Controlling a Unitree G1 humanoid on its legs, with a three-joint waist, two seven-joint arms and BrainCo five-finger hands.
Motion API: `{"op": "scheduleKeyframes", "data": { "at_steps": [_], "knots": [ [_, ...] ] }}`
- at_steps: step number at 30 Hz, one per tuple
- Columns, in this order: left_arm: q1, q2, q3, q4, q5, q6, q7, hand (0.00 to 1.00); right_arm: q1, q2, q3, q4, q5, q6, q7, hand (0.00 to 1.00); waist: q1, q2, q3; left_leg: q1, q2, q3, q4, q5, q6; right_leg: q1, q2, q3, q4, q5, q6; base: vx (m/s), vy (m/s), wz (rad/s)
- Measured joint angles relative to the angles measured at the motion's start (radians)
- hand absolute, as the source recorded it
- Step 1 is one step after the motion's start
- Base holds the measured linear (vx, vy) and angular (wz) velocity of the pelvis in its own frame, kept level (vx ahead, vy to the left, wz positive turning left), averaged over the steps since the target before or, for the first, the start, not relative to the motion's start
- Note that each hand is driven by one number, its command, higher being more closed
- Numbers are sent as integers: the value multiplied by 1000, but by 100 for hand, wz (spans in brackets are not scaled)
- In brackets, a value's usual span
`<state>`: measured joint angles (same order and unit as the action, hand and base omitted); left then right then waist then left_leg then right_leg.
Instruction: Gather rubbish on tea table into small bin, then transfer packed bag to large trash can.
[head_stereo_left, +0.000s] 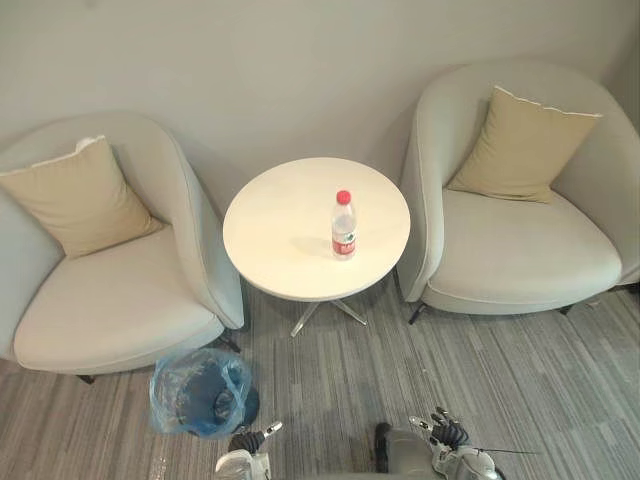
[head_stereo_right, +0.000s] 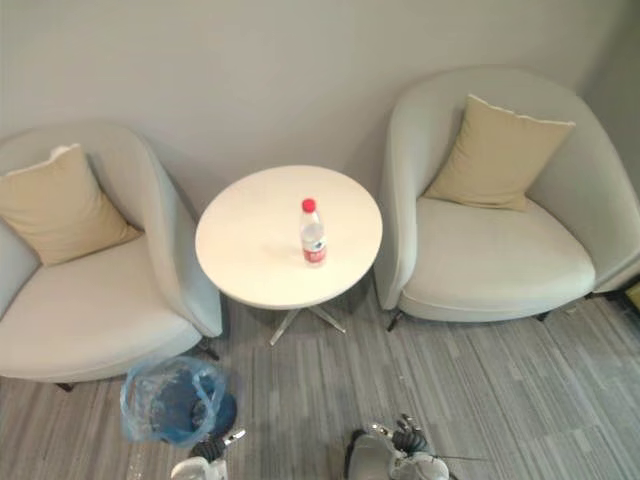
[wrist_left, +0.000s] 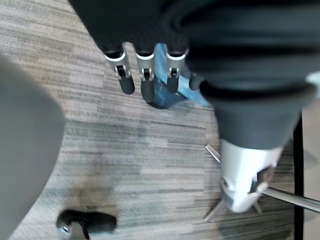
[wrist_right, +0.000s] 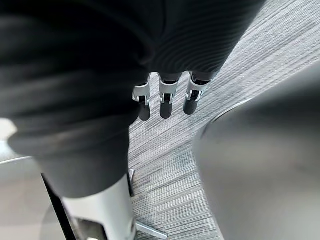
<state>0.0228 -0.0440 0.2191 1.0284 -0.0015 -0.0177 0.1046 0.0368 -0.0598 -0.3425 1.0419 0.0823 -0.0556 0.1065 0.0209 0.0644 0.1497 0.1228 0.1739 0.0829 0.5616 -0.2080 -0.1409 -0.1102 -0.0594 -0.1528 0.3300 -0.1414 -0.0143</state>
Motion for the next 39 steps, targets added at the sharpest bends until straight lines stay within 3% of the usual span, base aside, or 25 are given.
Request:
{"op": "scheduleKeyframes", "data": {
  "at_steps": [2,5,7,9,12,15,19,21,22,24,26,29,31,34,39],
  "knots": [
    [1,-1,-3,-18,0,-10,0,0,4,0,11,4,1,6,-3,0,12,-5,1,-62,29,63,91,-10,6,63,-1,-23,-51,0,-3,216,-121,24],
    [-4,-2,-23,-26,-2,-19,-2,0,5,0,11,14,6,8,-5,0,12,-10,0,-123,11,135,-32,-44,29,108,-15,-32,-101,5,6,150,4,7],
    [-11,-2,-33,-24,-1,-18,-1,0,5,-1,11,18,5,8,-8,0,11,-9,-1,-133,-18,155,-264,14,42,126,-27,-34,-121,6,30,166,120,4],
    [-11,7,-45,-13,-1,-18,-2,0,11,6,10,26,5,8,-9,0,14,-28,-15,-107,-67,161,-378,87,55,149,-48,-26,-155,12,69,186,135,15],
    [-20,31,-57,-13,-1,-18,-3,0,11,25,2,38,4,8,-9,0,18,-67,-8,-92,-106,163,-404,92,67,186,-76,-29,-229,41,95,183,156,9],
    [-19,39,-51,-2,-3,-18,-3,0,15,27,3,40,-2,8,-8,0,31,-71,-7,-38,-120,190,-421,81,84,216,-86,1,-225,40,94,105,120,-23],
    [-26,35,-54,6,-3,-17,-14,0,8,28,16,23,-2,4,-3,0,26,-67,-6,14,-147,209,-494,50,118,86,-130,26,67,-36,130,5,71,-16],
    [-26,43,-59,5,-3,-15,-18,0,18,32,31,-7,-1,-2,1,0,14,-80,10,56,-168,179,-489,44,123,-12,-176,35,330,-38,125,56,32,36],
    [-23,46,-59,6,-3,-14,-18,0,23,31,33,-9,-2,-6,1,0,8,-87,5,70,-169,167,-487,42,125,-10,-184,40,363,-55,113,102,-2,55],
    [-17,46,-58,5,-3,-16,-18,0,26,35,55,-9,-3,-6,2,0,12,-96,-2,70,-167,138,-486,40,124,-5,-173,53,321,-74,96,100,-37,59],
    [-25,43,-44,4,-2,-16,-19,0,24,42,55,-9,-4,-6,5,0,12,-106,-8,48,-165,92,-466,39,115,0,-145,67,158,-64,87,160,-113,60],
    [-23,12,2,7,-1,-15,-19,0,25,23,55,1,-4,-4,5,0,15,-68,-23,25,-128,68,-453,31,98,69,-98,56,39,-61,85,120,-115,17],
    [-19,6,2,8,0,-15,-19,0,28,20,55,5,-5,-3,5,0,16,-56,-28,49,-107,70,-457,28,92,115,-72,49,-18,-52,71,125,-92,-7],
    [-16,-2,0,22,0,-16,-19,0,42,22,67,5,-4,-4,5,0,16,-66,-47,52,-95,62,-468,36,79,150,-59,32,-80,-44,69,82,-66,-4],
    [-22,-6,-14,25,1,-16,-19,0,43,18,76,-4,-2,-4,1,0,12,-63,-56,34,-99,39,-474,43,71,182,-56,8,-171,4,81,45,8,15]
  ]
}}
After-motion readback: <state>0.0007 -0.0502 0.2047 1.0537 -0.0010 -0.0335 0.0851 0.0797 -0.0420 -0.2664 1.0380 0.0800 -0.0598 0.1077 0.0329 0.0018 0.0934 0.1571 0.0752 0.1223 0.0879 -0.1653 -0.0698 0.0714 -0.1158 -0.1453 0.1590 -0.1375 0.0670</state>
